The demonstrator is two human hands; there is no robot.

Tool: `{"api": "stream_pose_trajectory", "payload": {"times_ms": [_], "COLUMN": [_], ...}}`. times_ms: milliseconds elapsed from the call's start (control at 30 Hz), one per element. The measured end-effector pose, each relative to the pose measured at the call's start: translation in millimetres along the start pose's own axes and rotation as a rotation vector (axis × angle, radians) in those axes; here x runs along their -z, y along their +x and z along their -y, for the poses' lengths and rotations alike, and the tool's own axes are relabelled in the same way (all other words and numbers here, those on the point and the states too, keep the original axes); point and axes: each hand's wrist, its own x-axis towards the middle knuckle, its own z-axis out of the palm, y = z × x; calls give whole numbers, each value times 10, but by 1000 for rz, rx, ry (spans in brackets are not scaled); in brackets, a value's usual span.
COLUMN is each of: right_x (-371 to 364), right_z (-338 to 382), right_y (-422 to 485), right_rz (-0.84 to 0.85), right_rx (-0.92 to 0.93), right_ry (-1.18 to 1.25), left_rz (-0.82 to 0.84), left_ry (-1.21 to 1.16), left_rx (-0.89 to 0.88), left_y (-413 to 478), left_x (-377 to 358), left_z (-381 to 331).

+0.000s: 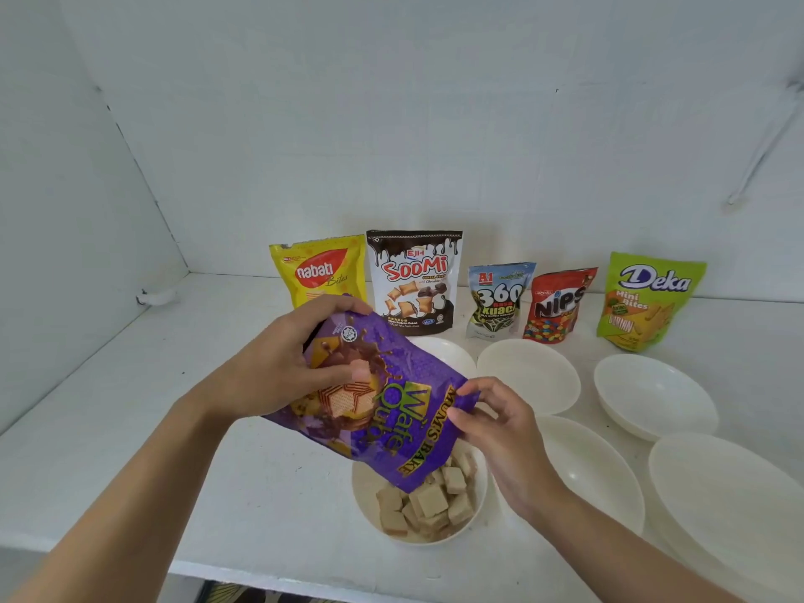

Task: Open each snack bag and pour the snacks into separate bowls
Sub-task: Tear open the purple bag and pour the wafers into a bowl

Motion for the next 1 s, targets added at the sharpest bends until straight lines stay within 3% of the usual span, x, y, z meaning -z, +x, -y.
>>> {"api": "stream_pose_trajectory", "payload": {"times_ms": [100, 267, 500, 633, 800, 1000], "right_x": [3, 45, 48, 56, 57, 71], "right_z": [12, -69, -43, -58, 0, -124], "right_y": [30, -3, 14, -25, -19, 12], "right_rz": [-29, 68, 70, 116, 118, 180], "right_rx": [18, -35, -17, -46, 1, 75], "right_ry": [11, -101, -158, -204, -178, -387], "left_rz": [-27, -141, -90, -51, -120, -49], "left_ry": [35, 106, 125, 252, 264, 315], "left_rx": [-47, -116, -186, -227, -248, -255], "left_y": [28, 20, 41, 64, 77, 104], "left_x": [22, 26, 27, 18, 65, -1], "left_z": [17, 74, -58, -98, -165, -211]}}
